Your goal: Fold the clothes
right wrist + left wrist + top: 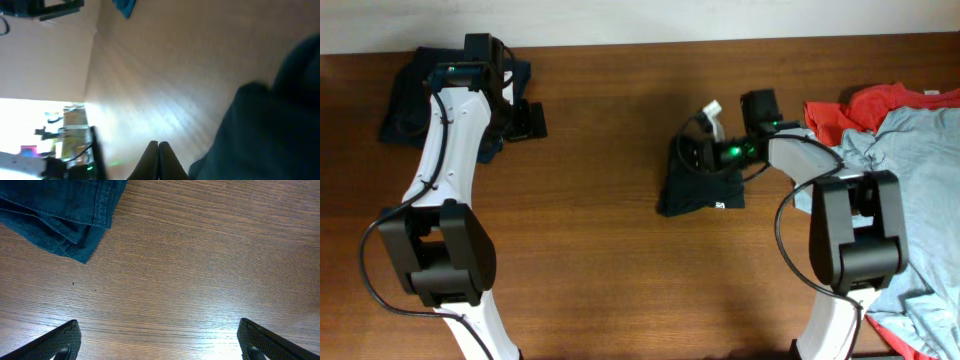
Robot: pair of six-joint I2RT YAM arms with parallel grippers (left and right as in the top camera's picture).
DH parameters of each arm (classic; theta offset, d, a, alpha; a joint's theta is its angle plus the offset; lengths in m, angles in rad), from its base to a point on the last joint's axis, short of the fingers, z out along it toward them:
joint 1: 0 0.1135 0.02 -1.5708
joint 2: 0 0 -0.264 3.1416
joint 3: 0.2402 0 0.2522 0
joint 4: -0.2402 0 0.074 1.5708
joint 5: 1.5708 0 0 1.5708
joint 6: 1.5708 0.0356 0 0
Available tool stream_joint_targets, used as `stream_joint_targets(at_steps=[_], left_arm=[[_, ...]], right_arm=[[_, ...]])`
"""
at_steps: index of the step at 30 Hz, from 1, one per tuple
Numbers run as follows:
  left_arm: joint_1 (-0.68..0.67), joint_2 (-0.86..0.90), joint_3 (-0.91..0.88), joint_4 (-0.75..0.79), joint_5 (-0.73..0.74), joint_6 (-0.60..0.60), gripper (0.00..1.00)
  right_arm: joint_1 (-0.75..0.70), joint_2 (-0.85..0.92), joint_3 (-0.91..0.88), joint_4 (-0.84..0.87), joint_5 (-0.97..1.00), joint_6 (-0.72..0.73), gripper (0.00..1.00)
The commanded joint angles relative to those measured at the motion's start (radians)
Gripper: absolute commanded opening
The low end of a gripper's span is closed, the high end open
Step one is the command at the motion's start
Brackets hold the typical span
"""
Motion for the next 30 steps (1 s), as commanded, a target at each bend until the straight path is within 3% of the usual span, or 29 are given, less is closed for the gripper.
stream_joint_targets(at_steps=[1,18,25,30], left_arm=[[-0.001,-0.025,0.013,0.000,-0.007,0.016,0.99],[-0.001,-0.025,0.013,0.000,-0.007,0.016,0.99],[-0.001,-0.025,0.013,0.000,-0.007,0.016,0.99],[-0.001,-0.025,0.013,0.000,-0.007,0.016,0.99]], right_arm=[[0.011,-0.003,0.002,0.019,0.124,0.013,0.04],[0.077,0.169,0.000,0.268,0.238,0.148,0.04],[0.040,0.124,0.064,0.268,0.016,0.126,0.04],[-0.041,0.031,0.127,0.194,-0.024,0.129,0.04]])
